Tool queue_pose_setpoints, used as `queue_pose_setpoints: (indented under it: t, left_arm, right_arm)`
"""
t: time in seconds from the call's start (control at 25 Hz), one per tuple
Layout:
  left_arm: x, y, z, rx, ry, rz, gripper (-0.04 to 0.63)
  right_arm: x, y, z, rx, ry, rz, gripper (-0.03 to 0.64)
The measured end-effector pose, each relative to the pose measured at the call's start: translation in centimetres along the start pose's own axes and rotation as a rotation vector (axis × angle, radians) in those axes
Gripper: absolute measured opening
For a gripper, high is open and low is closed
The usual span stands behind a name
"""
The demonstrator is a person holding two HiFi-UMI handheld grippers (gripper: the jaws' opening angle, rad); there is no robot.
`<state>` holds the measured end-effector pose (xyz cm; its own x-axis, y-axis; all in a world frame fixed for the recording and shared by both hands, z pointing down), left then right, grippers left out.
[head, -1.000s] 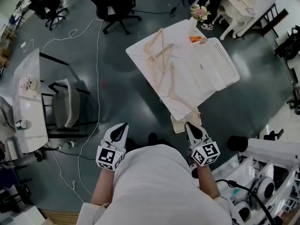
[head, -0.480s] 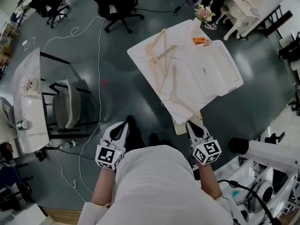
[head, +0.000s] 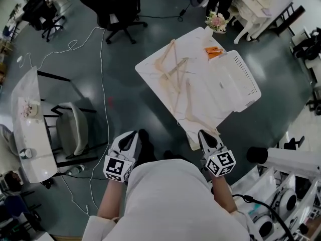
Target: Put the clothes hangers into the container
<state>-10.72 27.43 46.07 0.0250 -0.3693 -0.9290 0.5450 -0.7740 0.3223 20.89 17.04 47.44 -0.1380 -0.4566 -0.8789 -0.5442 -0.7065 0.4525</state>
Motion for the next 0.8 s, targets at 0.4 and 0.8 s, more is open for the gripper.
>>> queue_pose_setpoints:
  t: [0.4, 0.8]
  left_arm:
    - [0.9, 0.8, 7.4, -0.070, -0.008, 0.016, 0.000]
    - [1.1, 1.4, 13.9, -0.155, 0.007, 0.049, 0.000]
  right_arm:
    - [2.8, 6.2, 3.6, -0.017, -0.023, 0.023, 0.003]
    - [5.2, 11.4, 7.1, -0.050, -0.041, 0.020, 0.004]
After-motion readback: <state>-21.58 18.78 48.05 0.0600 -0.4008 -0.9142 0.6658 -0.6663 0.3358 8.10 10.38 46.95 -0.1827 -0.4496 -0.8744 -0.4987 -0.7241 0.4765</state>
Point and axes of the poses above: the fingertips, and each gripper's own axes: y forward along the fingers, z to its left, x out of its top, the point moved 7 cm from there along -y, backward along the fingers, and after that the axes turned 15 degrees about -x, right-handed, at the moved point
